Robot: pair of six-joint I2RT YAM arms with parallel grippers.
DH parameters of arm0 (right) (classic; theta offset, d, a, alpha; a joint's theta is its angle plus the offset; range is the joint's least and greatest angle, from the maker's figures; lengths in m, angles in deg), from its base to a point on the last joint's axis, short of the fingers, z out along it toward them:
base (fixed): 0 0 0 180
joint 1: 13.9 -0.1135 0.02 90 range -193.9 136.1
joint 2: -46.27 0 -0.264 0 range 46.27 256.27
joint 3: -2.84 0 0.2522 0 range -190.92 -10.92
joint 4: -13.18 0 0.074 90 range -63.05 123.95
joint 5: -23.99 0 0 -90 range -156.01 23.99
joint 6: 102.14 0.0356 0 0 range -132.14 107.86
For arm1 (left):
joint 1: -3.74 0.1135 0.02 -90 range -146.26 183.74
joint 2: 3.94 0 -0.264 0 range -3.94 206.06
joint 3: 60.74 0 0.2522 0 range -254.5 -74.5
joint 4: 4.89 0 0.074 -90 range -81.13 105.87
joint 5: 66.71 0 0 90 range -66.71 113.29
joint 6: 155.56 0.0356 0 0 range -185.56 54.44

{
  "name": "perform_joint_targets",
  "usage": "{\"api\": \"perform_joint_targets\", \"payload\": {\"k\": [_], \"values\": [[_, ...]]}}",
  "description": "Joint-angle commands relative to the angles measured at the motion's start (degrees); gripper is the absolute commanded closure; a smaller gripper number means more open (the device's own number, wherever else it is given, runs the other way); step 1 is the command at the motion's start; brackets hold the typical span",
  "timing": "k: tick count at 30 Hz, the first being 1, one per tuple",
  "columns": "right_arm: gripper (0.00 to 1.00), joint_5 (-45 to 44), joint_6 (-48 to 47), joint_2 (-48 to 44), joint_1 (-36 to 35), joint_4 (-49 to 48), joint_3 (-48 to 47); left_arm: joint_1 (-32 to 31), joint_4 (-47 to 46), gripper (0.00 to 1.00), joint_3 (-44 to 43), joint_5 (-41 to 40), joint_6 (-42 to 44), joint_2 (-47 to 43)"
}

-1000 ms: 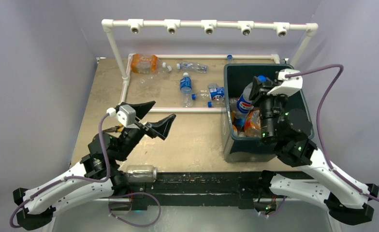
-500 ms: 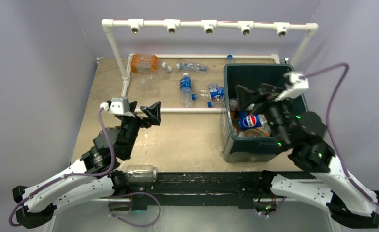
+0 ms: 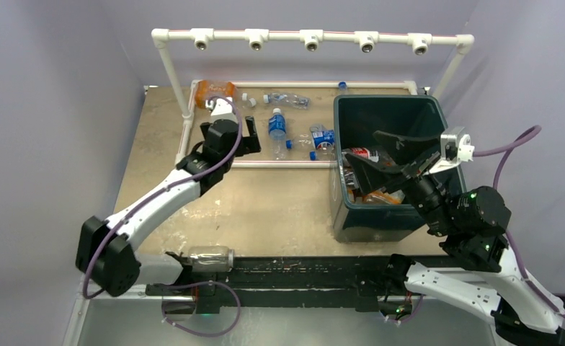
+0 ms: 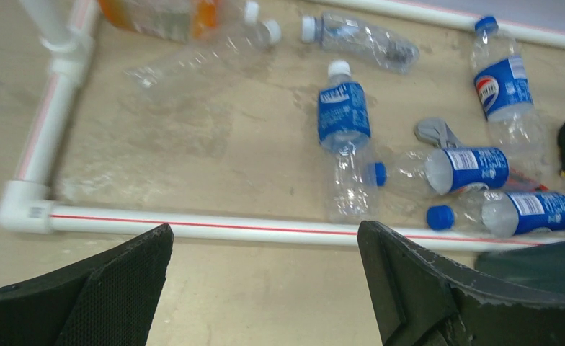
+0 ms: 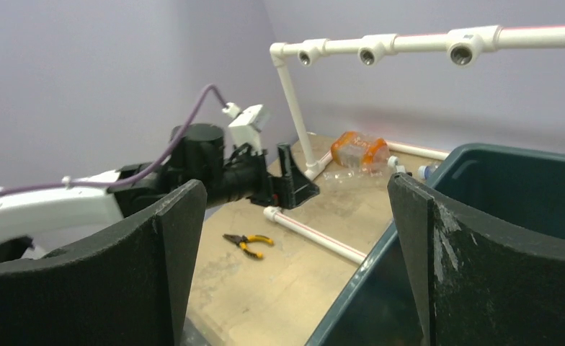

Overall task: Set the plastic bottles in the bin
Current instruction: Pick up the plastic bottle at the center of the board.

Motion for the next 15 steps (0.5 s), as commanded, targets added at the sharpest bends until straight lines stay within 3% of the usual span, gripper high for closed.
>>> {"api": "perform_joint_targets", "payload": {"k": [1, 6, 15], "values": [[0.01, 5.88, -1.51, -3.57, 0.14, -3.73, 3.08, 2.39, -7.32, 0.02, -2.24, 12.95, -4.61, 7.54], [0.01, 8.15, -1.16, -5.99, 0.14, -5.84, 6.91, 3.75, -15.79, 0.03, -4.19, 18.39, -2.5, 16.18], [0.01, 8.28, -0.31, -8.91, 0.14, -7.01, 10.98, 4.72, -18.88, 0.01, -14.58, 20.49, 2.61, 31.48]]}}
